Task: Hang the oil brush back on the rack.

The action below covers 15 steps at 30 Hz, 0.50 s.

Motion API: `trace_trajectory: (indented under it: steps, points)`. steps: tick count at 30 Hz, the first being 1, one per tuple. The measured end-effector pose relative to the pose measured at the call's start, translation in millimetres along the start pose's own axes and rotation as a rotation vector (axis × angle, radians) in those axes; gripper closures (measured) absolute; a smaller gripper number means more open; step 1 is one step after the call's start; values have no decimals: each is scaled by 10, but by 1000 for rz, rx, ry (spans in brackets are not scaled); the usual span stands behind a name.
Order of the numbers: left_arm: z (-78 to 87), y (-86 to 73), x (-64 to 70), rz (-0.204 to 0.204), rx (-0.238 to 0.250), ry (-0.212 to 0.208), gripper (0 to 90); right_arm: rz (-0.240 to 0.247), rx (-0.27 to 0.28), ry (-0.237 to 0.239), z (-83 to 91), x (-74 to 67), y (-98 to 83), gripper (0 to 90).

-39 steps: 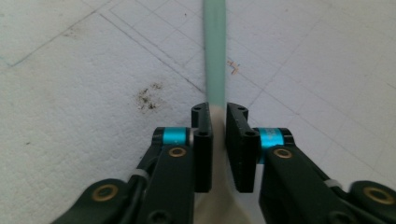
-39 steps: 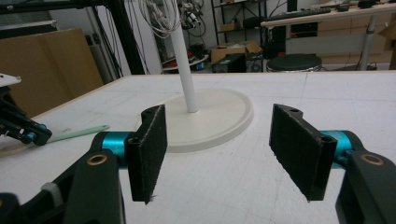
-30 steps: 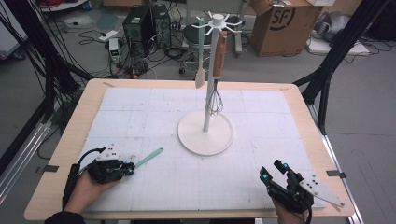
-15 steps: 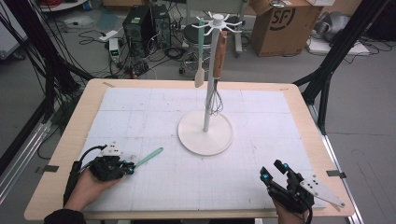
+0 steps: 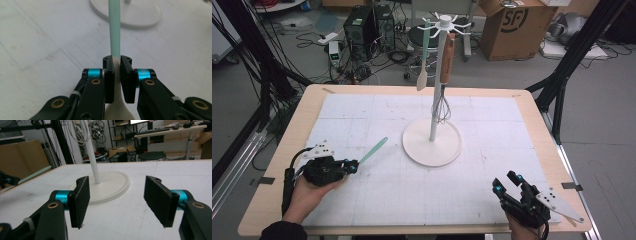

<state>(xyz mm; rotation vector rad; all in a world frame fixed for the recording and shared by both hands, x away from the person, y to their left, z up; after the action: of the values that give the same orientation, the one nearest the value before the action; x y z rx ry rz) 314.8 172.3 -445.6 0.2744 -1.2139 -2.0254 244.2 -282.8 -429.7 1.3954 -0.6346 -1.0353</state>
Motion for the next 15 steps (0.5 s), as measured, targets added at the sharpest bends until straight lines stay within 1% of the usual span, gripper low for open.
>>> trace_trajectory:
  steps: [2, 4, 6, 8, 9, 13, 15]
  points:
    - [-4, 76, 36, -20, 24, 3, 827, -1, 4, -3, 3, 11, 4, 371]
    - [-16, 140, 73, -28, 45, 1, 827, -3, 5, -1, 9, 16, 5, 371]
    - [-23, 204, 109, -50, 60, 1, 827, -4, 8, -2, 15, 19, 8, 371]
    - [-26, 280, 151, -56, 93, -9, 826, -6, 10, -4, 19, 30, 11, 372]
    - [-24, 326, 166, -57, 112, -7, 826, -6, 10, -2, 22, 33, 12, 372]
    - [3, 526, 233, -51, 187, -43, 826, -15, 14, -5, 32, 53, 16, 371]
    - [29, 628, 249, -46, 223, -53, 826, -18, 14, -7, 31, 68, 15, 371]
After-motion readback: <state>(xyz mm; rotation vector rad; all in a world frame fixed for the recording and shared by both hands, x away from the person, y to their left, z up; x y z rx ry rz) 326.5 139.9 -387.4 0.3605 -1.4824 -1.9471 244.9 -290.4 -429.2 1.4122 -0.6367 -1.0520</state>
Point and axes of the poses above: each handheld gripper's, and its own axes: z roughly backward along the jaws, y roughly out of its top, x roughly to its right, the point moved 8 cm from there along -z, roughly forward along the jaws
